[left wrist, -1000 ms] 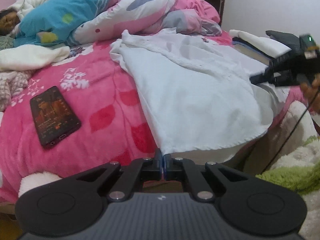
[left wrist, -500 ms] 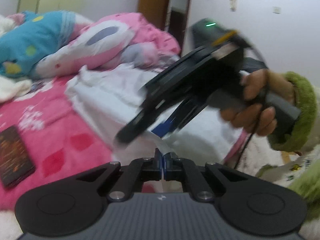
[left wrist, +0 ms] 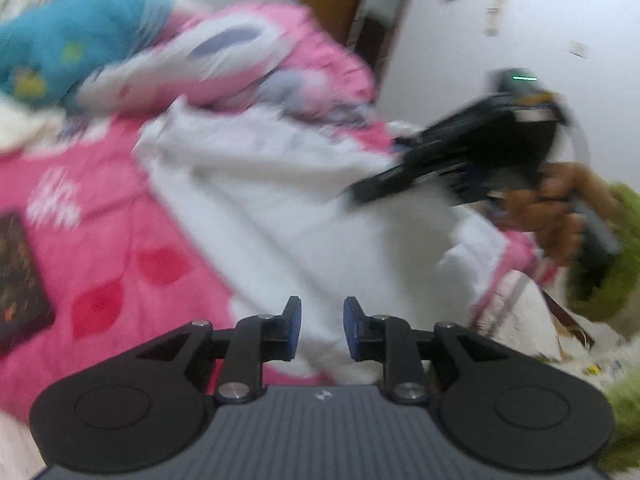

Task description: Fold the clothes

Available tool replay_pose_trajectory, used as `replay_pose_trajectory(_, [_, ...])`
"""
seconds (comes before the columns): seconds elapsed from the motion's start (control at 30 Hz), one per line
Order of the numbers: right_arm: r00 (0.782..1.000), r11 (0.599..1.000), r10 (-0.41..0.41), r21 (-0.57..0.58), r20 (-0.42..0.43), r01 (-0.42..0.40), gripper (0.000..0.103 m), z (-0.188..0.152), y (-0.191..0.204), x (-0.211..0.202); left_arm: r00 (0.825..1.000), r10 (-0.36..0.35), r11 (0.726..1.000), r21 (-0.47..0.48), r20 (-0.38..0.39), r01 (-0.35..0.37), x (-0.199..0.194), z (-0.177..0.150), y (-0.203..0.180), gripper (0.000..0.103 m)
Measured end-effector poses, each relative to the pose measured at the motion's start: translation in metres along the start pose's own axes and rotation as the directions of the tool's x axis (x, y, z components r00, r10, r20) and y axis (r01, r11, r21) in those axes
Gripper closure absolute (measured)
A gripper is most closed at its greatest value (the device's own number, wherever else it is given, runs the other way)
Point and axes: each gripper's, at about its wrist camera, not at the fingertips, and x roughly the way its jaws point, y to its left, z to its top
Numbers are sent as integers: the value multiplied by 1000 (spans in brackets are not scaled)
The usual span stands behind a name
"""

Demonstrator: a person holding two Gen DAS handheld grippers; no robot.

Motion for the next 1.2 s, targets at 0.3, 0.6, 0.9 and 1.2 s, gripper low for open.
replay_pose_trajectory(0.3, [985, 1000, 25, 1, 168, -25, 102, 20, -4, -30, 984, 38, 989, -136, -176, -62, 58, 8, 11, 71])
replay_pose_trajectory(0.6, [982, 998, 63, 1, 179, -64, 102, 24, -12, -30, 979, 48, 944, -313, -196, -108, 48, 5, 9, 59])
replay_pose_trajectory(0.9, [981, 999, 45, -19, 188, -42, 102, 22, -9, -27, 985, 39, 896, -430, -167, -109, 53, 1, 16, 101])
replay_pose_trajectory(1.2, [978, 1000, 23, -2, 208, -23, 102, 25, -12, -29, 977, 214, 876, -443, 1, -192, -21, 34, 59, 102])
